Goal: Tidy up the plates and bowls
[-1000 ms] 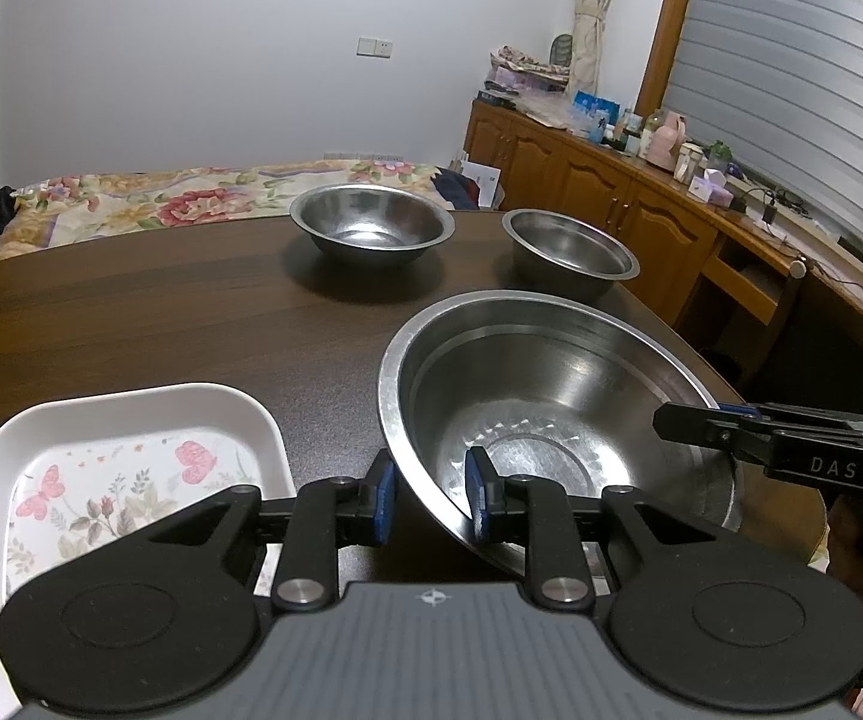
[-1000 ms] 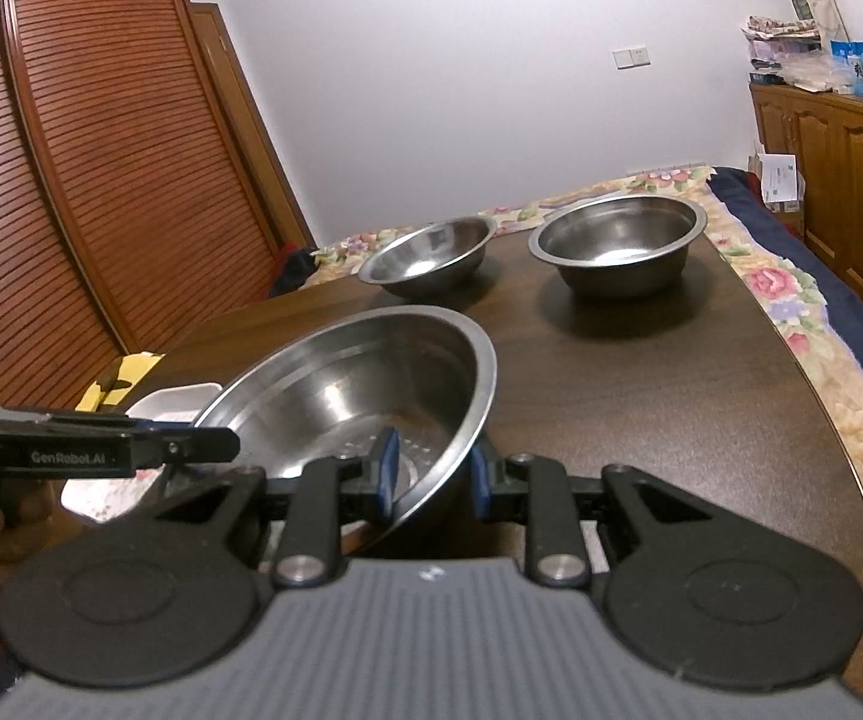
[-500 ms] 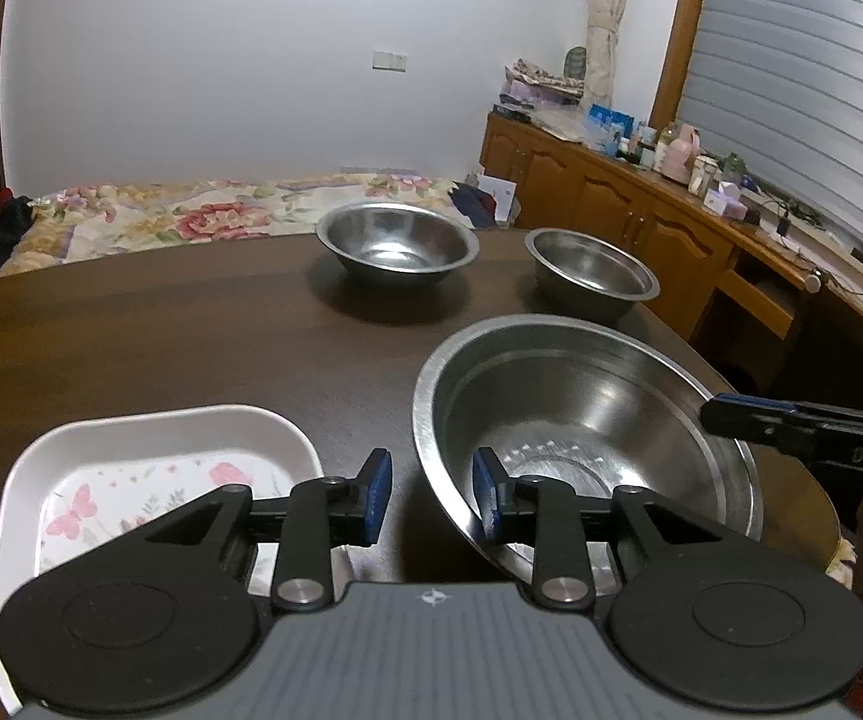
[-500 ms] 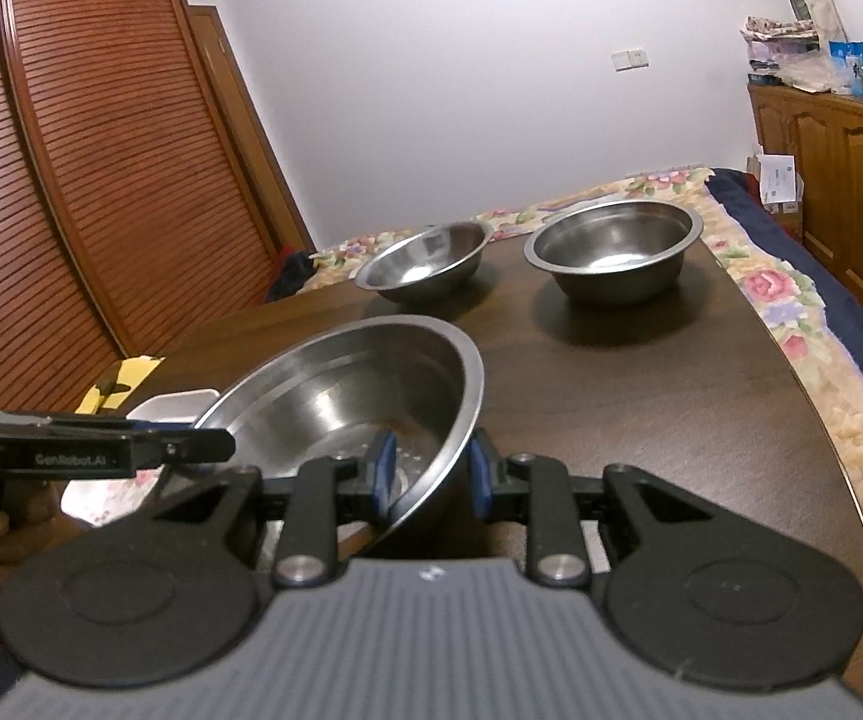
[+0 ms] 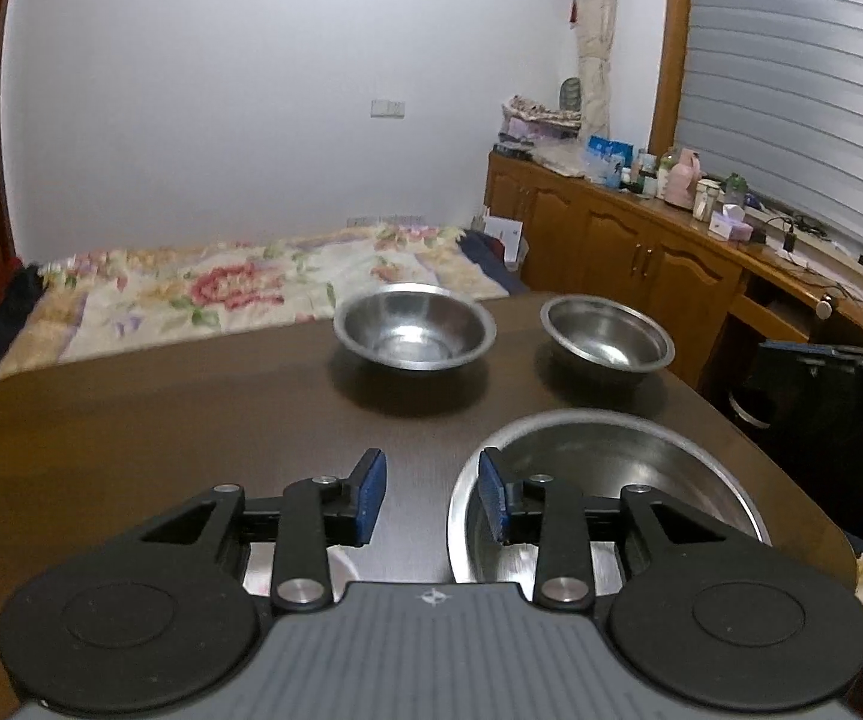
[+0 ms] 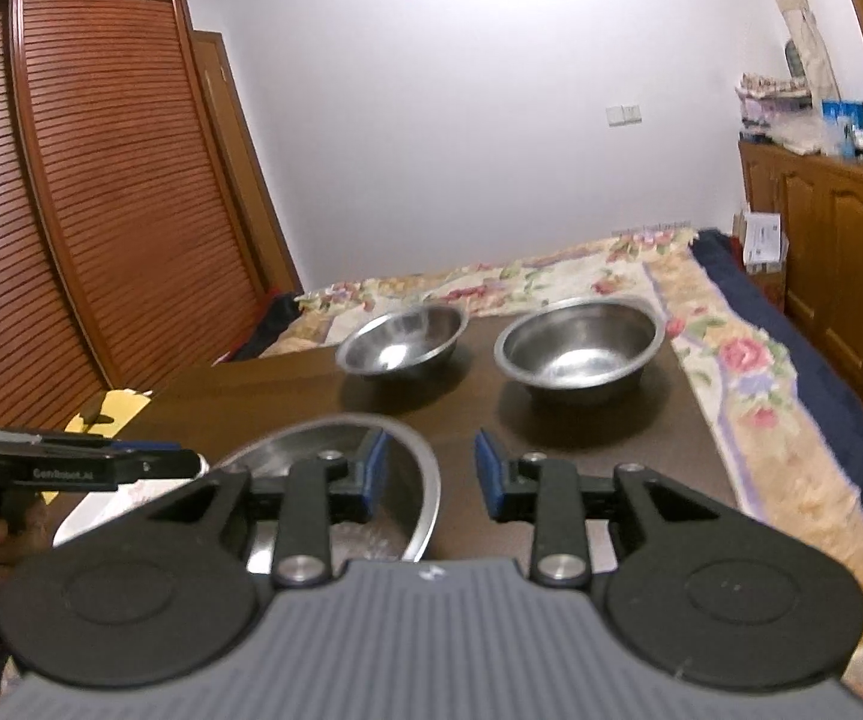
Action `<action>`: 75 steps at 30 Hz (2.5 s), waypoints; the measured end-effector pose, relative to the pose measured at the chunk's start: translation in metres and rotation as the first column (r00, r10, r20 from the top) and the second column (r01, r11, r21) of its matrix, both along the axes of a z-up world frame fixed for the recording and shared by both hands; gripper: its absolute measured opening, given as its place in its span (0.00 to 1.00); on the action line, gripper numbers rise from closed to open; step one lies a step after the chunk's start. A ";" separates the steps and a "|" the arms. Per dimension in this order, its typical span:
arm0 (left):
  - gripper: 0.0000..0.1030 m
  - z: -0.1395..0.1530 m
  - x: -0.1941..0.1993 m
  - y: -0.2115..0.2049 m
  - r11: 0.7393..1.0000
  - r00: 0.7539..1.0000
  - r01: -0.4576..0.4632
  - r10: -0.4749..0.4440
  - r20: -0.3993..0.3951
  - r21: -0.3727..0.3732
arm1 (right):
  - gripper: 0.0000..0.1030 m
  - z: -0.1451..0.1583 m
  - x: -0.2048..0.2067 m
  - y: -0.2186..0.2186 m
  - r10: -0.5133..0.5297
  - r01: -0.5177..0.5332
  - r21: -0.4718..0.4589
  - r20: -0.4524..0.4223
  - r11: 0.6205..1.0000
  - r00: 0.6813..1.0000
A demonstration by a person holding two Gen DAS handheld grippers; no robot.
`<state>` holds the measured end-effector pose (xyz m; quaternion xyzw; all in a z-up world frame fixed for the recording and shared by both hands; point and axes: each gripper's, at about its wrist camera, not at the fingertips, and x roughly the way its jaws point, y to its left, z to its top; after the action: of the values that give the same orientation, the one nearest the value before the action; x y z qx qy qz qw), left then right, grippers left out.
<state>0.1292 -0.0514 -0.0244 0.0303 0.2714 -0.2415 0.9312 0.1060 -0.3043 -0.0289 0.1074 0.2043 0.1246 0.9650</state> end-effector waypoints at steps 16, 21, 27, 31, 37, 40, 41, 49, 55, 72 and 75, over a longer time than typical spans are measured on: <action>0.46 0.017 0.056 -0.008 0.999 0.998 -0.028 0.027 0.056 0.017 | 0.40 0.031 0.069 -0.003 0.055 -0.053 -0.062 0.032 0.997 0.998; 0.48 0.011 0.076 -0.011 0.998 0.998 -0.048 0.046 0.037 0.035 | 0.42 0.026 0.092 0.007 0.089 -0.088 -0.080 0.011 0.993 0.996; 0.48 0.004 0.103 -0.014 0.997 0.997 -0.072 0.072 0.003 0.027 | 0.42 0.021 0.121 0.016 0.113 -0.115 -0.083 -0.033 0.990 0.993; 0.48 -0.002 0.121 -0.020 0.996 0.997 -0.079 0.079 -0.016 0.037 | 0.42 0.018 0.140 0.020 0.128 -0.133 -0.082 -0.063 0.988 0.990; 0.48 -0.013 0.143 -0.026 0.996 0.996 -0.083 0.085 -0.040 0.045 | 0.42 0.013 0.160 0.026 0.143 -0.153 -0.106 -0.094 0.983 0.985; 0.48 -0.020 0.154 -0.027 0.996 0.994 -0.085 0.088 -0.067 0.039 | 0.42 0.009 0.170 0.028 0.146 -0.159 -0.110 -0.118 0.981 0.982; 0.48 -0.023 0.157 -0.028 0.996 0.993 -0.083 0.086 -0.077 0.040 | 0.42 0.007 0.174 0.029 0.145 -0.160 -0.112 -0.126 0.981 0.981; 0.48 -0.038 0.176 -0.030 0.995 0.989 -0.087 0.091 -0.119 0.044 | 0.42 -0.003 0.187 0.036 0.163 -0.184 -0.108 -0.180 0.977 0.970; 0.47 -0.042 0.183 -0.031 0.996 0.986 -0.085 0.089 -0.140 0.036 | 0.42 -0.009 0.194 0.042 0.169 -0.196 -0.117 -0.208 0.974 0.963; 0.24 -0.046 0.188 -0.030 0.996 0.980 -0.078 0.084 -0.182 0.040 | 0.42 -0.015 0.200 0.052 0.202 -0.239 -0.125 -0.253 0.963 0.946; 0.24 -0.046 0.188 -0.030 0.996 0.980 -0.079 0.086 -0.182 0.043 | 0.42 -0.016 0.202 0.052 0.209 -0.246 -0.118 -0.260 0.962 0.943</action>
<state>0.3168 -0.0809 -0.0703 0.0131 0.3612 -0.1997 0.9108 0.3075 -0.2520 -0.0447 0.0254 0.3416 0.2056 0.9167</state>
